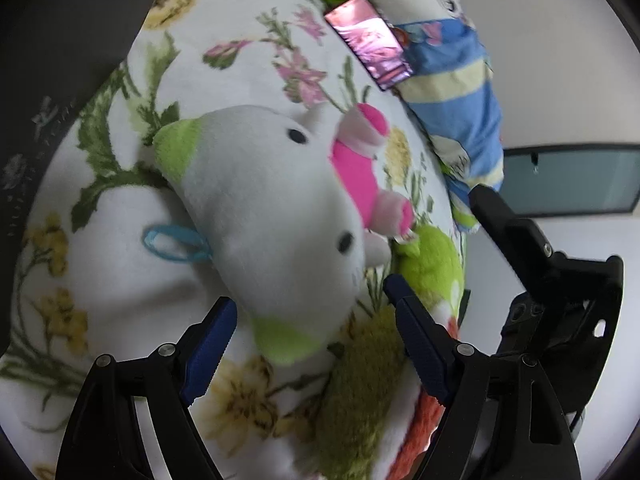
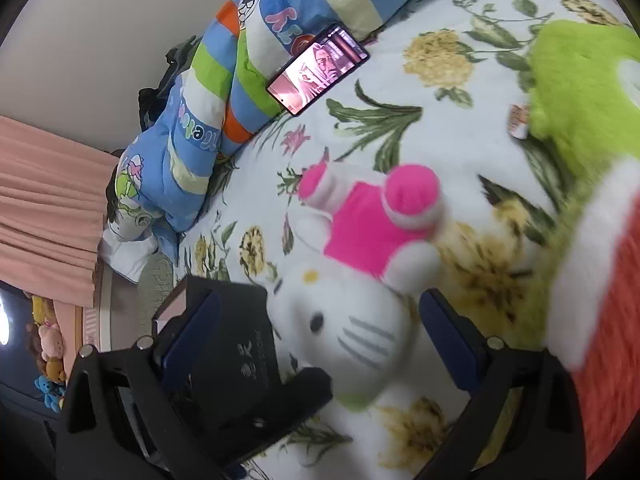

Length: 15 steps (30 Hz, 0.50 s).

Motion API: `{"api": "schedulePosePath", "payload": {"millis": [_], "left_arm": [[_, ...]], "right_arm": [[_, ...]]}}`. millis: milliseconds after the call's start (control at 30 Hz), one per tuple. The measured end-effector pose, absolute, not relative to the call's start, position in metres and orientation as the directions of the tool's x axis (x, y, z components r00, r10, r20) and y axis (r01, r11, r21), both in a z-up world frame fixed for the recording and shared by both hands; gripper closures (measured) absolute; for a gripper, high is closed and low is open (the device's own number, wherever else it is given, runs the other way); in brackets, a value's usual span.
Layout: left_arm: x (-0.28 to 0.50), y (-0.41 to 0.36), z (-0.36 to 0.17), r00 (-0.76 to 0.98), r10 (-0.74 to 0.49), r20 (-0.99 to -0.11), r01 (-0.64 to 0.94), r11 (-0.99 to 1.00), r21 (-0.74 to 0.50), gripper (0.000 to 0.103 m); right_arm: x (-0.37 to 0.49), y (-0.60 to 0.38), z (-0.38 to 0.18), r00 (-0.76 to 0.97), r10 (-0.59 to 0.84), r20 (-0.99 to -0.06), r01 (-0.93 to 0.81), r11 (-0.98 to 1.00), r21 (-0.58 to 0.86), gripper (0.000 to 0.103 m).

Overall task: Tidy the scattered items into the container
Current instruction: 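Move the right tool to the white Hello Kitty plush and grasp it, then lift the Hello Kitty plush with the right tool toward the box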

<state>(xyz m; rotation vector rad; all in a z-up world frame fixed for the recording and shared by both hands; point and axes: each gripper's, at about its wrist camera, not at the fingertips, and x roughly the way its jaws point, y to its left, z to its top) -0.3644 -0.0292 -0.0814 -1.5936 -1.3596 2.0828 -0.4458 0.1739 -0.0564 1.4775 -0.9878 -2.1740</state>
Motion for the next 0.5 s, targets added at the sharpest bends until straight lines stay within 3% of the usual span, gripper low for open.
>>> {"api": "schedulePosePath", "payload": {"millis": [167,500], "left_arm": [[-0.381,-0.025,-0.097,-0.404,0.630,-0.663,0.372,-0.549,-0.749,0.020],[-0.392,-0.024,-0.126,-0.410,0.680,-0.607,0.356,-0.493,-0.794,0.018]], "right_arm": [[-0.475,0.175,-0.086,-0.373,-0.582,-0.723,-0.230,-0.697,0.679,0.002],[-0.504,0.168,-0.133,-0.349,-0.551,-0.758,-0.246,-0.727,0.641,0.000]]}}
